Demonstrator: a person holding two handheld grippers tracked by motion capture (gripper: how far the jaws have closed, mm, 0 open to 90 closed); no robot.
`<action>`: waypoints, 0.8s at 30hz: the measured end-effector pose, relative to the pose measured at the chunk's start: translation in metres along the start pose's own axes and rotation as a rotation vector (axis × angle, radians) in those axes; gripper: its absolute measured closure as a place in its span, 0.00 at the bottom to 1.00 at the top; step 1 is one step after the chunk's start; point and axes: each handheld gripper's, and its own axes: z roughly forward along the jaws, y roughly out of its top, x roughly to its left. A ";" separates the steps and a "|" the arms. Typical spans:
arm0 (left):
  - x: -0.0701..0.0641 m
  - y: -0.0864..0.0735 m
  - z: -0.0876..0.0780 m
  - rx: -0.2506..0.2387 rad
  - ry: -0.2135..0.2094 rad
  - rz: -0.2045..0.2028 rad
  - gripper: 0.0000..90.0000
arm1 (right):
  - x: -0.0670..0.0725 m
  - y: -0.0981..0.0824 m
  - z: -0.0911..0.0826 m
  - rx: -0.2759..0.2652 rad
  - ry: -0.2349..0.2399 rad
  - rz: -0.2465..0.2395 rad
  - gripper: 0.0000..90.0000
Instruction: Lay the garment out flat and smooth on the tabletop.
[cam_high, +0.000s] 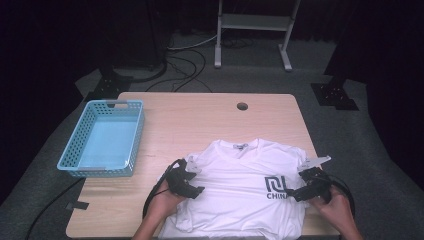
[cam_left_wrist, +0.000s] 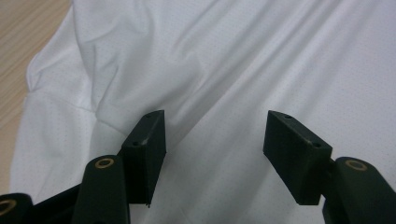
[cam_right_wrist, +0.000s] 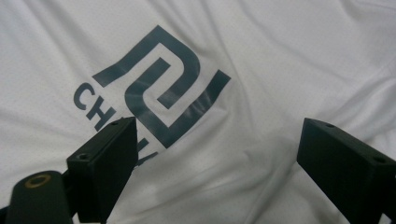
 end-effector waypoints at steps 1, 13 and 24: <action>0.000 0.000 0.001 0.001 -0.002 -0.001 0.39 | 0.000 0.000 0.000 0.008 -0.012 0.010 0.13; -0.002 -0.005 0.008 0.001 0.009 -0.023 0.24 | 0.001 -0.001 0.013 0.066 -0.059 0.074 0.13; -0.001 -0.006 0.010 0.002 0.070 -0.104 0.11 | 0.001 0.004 0.021 0.109 -0.077 0.177 0.02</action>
